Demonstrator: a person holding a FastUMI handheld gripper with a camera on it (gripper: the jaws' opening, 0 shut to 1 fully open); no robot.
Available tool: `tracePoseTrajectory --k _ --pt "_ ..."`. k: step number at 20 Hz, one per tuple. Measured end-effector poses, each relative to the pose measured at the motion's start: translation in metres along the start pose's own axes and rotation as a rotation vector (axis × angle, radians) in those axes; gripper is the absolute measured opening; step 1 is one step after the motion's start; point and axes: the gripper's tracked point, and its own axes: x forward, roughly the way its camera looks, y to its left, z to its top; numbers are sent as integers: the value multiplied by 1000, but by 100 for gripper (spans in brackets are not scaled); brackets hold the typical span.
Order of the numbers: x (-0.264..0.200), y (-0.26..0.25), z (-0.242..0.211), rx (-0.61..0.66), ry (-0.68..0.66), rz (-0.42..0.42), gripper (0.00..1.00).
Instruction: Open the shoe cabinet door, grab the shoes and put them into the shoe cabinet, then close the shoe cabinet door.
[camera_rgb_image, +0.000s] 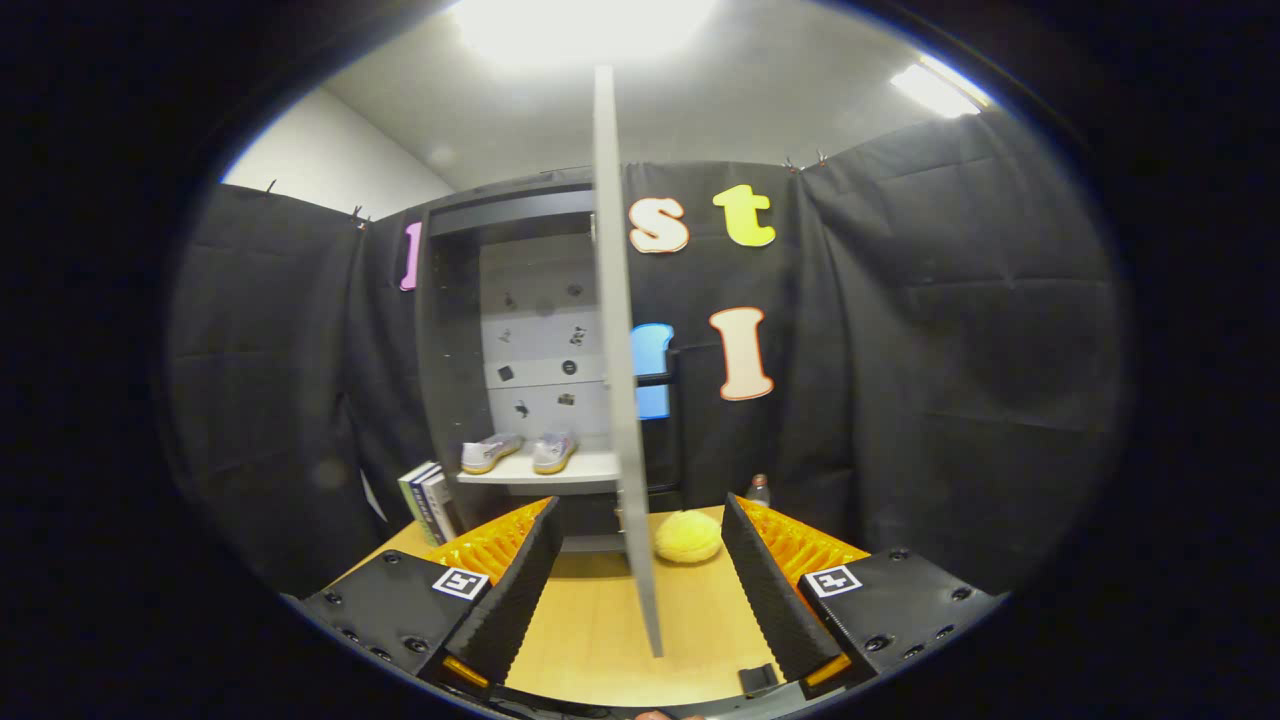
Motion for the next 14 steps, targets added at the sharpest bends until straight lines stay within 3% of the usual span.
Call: tracePoseTrajectory --k 6,14 --pt "62 -58 24 6 -31 -45 99" --pt "129 -57 15 -29 25 89 99"
